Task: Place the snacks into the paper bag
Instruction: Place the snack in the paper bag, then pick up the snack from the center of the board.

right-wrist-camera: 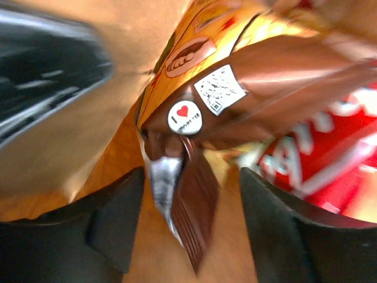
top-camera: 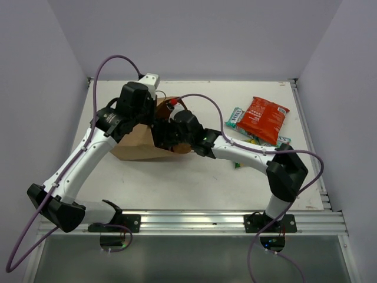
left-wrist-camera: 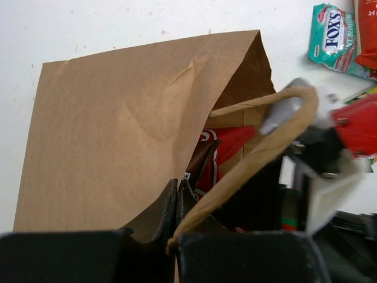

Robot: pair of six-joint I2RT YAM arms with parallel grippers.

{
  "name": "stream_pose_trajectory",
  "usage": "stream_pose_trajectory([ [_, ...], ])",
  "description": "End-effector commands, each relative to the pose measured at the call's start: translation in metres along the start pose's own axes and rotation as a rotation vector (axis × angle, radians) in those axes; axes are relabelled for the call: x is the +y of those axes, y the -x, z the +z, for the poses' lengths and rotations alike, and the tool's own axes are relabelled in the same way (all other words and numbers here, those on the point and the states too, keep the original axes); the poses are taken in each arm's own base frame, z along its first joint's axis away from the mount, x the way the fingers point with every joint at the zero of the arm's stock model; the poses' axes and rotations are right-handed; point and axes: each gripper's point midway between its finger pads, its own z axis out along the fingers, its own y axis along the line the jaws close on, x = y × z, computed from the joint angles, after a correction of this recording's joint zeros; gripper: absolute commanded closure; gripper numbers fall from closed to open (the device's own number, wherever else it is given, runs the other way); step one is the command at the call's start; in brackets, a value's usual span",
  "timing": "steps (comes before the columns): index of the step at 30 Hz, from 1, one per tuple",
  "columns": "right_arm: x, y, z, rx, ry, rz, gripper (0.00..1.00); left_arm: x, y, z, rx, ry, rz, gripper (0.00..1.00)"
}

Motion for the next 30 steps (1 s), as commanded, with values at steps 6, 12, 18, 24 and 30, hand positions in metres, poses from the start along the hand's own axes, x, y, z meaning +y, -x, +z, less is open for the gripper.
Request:
stream_pose_trajectory([
  [6, -0.004, 0.038, -0.073, -0.049, -0.157, -0.231, 0.14, 0.009, 0.02, -0.007, -0.099, 0.046, 0.004, 1.0],
  [12, -0.022, 0.051, -0.111, -0.051, -0.288, -0.341, 0.06, 0.012, 0.022, -0.008, -0.102, 0.06, 0.013, 1.0],
  [18, -0.059, 0.071, -0.16, -0.061, -0.487, -0.473, 0.03, 0.013, 0.02, -0.009, -0.097, 0.064, 0.022, 1.0],
  [24, -0.113, 0.095, -0.217, -0.084, -0.778, -0.587, 0.01, 0.016, 0.017, -0.01, -0.087, 0.072, 0.033, 1.0],
  [30, -0.172, 0.107, -0.259, -0.046, -1.038, -0.647, 0.02, 0.018, 0.014, -0.014, -0.089, 0.077, 0.035, 1.0],
])
